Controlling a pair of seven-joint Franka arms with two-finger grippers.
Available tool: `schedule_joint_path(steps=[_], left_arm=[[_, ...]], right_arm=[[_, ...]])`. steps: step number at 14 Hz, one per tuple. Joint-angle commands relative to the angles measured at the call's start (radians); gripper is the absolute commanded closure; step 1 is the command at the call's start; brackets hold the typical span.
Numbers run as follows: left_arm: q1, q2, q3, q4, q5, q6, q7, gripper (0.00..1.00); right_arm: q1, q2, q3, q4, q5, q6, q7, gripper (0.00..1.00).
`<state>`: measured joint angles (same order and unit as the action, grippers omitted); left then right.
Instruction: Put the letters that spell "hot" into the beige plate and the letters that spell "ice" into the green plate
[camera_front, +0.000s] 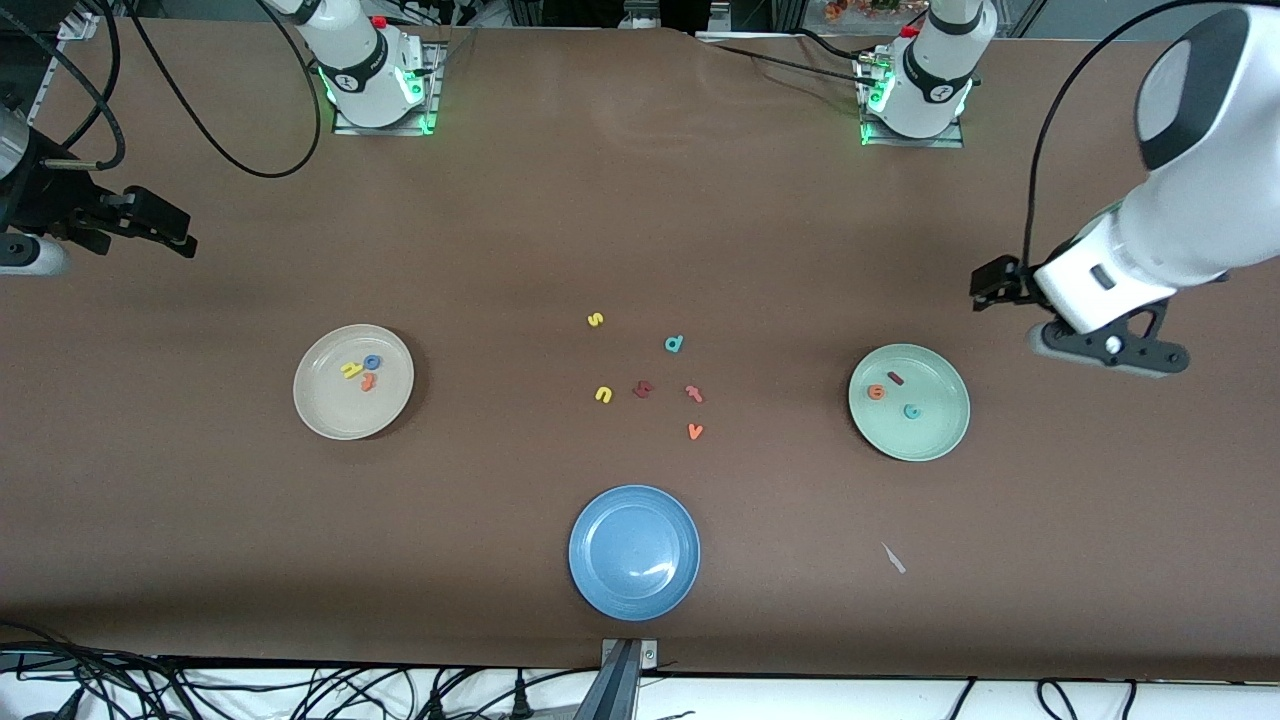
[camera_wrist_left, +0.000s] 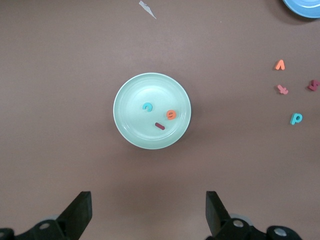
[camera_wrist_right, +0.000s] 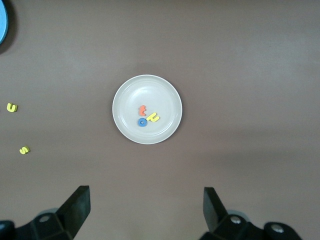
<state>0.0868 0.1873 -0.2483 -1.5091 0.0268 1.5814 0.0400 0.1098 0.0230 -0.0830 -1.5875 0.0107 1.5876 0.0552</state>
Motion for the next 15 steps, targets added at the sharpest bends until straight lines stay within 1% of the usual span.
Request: schedule_joint_path(steps=[1, 3, 4, 5, 8, 9, 11, 15], left_arm=[[-0.025, -0.138, 0.038, -0.179, -0.028, 0.109, 0.05, 0.0], [-0.044, -0.21, 0.041, -0.264, -0.025, 0.163, 0.041, 0.0], [-0.082, -0.219, 0.066, -0.267, -0.018, 0.163, 0.04, 0.0], [-0.108, -0.221, 0.102, -0.26, -0.018, 0.155, 0.04, 0.0], [-0.113, -0.215, 0.115, -0.241, -0.019, 0.15, 0.041, 0.0], [-0.119, -0.212, 0.119, -0.223, -0.019, 0.131, 0.041, 0.0], [-0.139, -0.198, 0.155, -0.194, -0.025, 0.106, 0.041, 0.0], [-0.128, -0.195, 0.156, -0.192, -0.031, 0.104, 0.038, 0.0]], right_arm=[[-0.001, -0.003, 0.003, 0.0, 0.015, -0.006, 0.012, 0.0], [0.001, -0.003, 0.003, 0.0, 0.011, -0.006, 0.017, 0.0], [-0.001, -0.003, 0.003, 0.001, 0.012, -0.006, 0.018, 0.0], [-0.001, -0.002, 0.003, 0.001, 0.015, -0.006, 0.018, 0.0], [-0.001, -0.001, 0.002, 0.003, 0.017, -0.005, 0.021, 0.0], [-0.005, -0.001, 0.0, 0.006, 0.018, -0.006, 0.015, 0.0], [-0.004, -0.003, 0.0, 0.009, 0.018, -0.005, 0.018, 0.0], [-0.009, -0.003, -0.003, 0.011, 0.02, -0.006, 0.02, 0.0]])
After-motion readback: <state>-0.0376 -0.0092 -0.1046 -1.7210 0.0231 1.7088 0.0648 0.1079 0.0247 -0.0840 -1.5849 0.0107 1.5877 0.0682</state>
